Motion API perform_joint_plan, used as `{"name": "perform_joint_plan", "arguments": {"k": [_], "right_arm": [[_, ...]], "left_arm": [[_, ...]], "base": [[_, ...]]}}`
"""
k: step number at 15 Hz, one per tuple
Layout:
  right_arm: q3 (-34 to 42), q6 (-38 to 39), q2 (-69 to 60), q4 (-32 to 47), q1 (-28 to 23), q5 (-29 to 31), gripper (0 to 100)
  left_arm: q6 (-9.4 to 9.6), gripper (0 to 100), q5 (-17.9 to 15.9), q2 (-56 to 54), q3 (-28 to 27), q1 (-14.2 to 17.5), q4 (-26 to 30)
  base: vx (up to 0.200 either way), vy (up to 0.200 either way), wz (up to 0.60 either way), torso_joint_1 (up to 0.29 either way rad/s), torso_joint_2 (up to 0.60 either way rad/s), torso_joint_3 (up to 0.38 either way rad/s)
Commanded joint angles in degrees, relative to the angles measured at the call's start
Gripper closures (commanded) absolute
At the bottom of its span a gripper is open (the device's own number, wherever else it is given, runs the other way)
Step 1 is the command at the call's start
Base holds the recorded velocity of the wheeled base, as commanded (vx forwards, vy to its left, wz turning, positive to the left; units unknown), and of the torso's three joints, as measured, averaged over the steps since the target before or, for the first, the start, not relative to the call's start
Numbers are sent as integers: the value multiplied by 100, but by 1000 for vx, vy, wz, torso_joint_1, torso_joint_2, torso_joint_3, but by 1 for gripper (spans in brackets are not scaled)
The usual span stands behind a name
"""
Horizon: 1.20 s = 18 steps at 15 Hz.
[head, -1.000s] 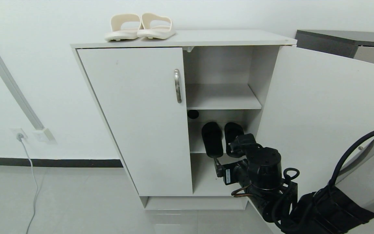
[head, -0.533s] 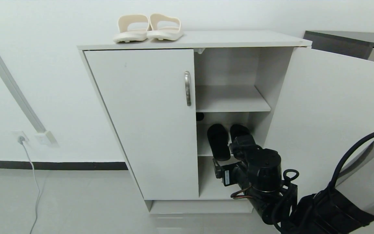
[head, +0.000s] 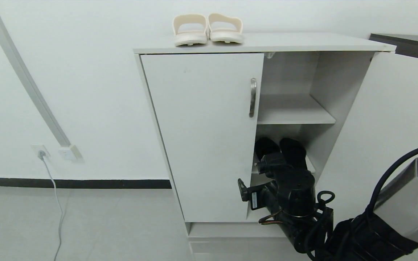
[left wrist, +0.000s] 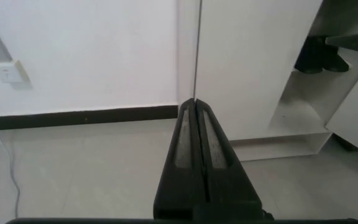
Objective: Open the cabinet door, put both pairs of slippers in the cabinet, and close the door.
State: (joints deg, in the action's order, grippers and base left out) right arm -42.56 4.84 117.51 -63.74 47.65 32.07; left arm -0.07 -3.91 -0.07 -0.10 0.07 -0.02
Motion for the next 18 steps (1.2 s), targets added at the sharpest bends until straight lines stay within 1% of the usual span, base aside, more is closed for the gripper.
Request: {"name": "perform_joint_plan", "arguments": {"k": [1,6,18], "right_arm": [[28,-1,9,-50,-2,1,0],[169,-159,27,-437,-10,-34,0],[204,-194,71,-446,-10,-43,0]], "left_arm": [[-1,100,-4,7,1,1,2],[-1,100,5,7,1,1,2],[-1,100,5,7,1,1,-6]], "base": [[0,200,0,2,-2,7],[0,200,0,1,4,1],[0,0,0,0,0,0]]}}
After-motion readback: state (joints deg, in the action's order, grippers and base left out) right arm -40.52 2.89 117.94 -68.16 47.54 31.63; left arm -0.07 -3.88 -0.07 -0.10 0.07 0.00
